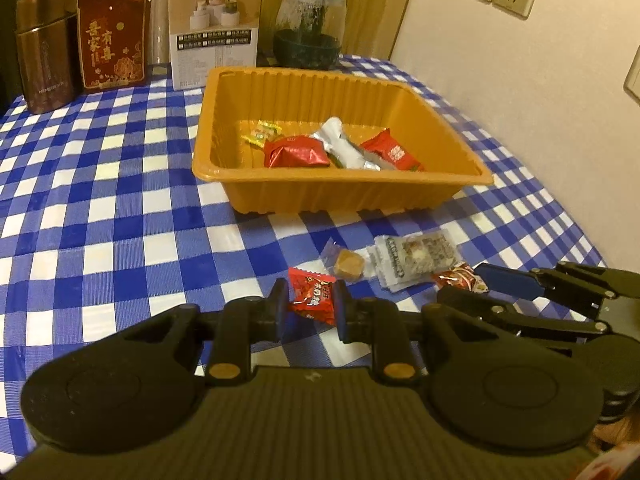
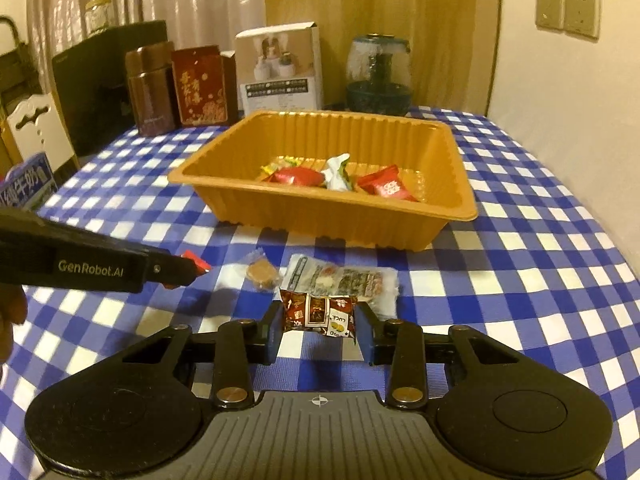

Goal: Organize snacks
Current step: 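Grasp the brown-and-white snack strip with the right tool while the left tool holds the red candy, then carry the red candy and snack strip over the orange tray with both tools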

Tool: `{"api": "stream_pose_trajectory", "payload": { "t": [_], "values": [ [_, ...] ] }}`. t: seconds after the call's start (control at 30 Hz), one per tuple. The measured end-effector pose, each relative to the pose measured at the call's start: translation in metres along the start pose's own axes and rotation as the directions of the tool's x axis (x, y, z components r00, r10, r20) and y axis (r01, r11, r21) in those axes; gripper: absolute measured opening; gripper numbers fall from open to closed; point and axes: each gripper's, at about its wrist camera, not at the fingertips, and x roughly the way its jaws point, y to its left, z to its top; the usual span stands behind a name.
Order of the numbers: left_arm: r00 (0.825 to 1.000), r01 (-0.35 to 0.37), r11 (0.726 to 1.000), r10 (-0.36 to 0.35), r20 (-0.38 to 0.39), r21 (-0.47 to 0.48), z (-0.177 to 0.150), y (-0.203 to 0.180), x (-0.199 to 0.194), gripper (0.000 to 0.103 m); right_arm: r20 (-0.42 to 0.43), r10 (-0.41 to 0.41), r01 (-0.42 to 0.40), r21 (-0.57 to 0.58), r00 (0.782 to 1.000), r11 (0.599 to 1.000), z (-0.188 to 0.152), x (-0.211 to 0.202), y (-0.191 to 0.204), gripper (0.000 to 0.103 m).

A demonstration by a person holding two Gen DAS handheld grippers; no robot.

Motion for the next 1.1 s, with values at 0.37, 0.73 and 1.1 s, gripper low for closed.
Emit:
{"api": "stream_pose_trajectory", "payload": {
  "t": [0.37, 0.73, 1.1],
  "values": [
    [0.997, 0.0, 1.0, 0.0, 0.074, 0.0, 0.009, -0.014, -0.015, 0.021, 0.035, -0.01, 0.007, 0.091, 0.999, 0.996, 0.022, -0.019, -0.024, 0.038],
    [0.991, 0.018, 1.0, -0.017, 0.132, -0.006, 0.018, -0.027, -0.022, 0.021, 0.084, -0.024, 0.016, 0.102, 0.996, 0.995, 0.04, -0.03, -0.038, 0.038],
    [0.975, 0.015, 0.999, -0.006, 0.223, -0.039, 0.048, -0.022, -0.028, 0.021, 0.134, -0.034, 0.018, 0.12, 0.99, 0.993, 0.065, -0.027, -0.052, 0.038]
  ]
}}
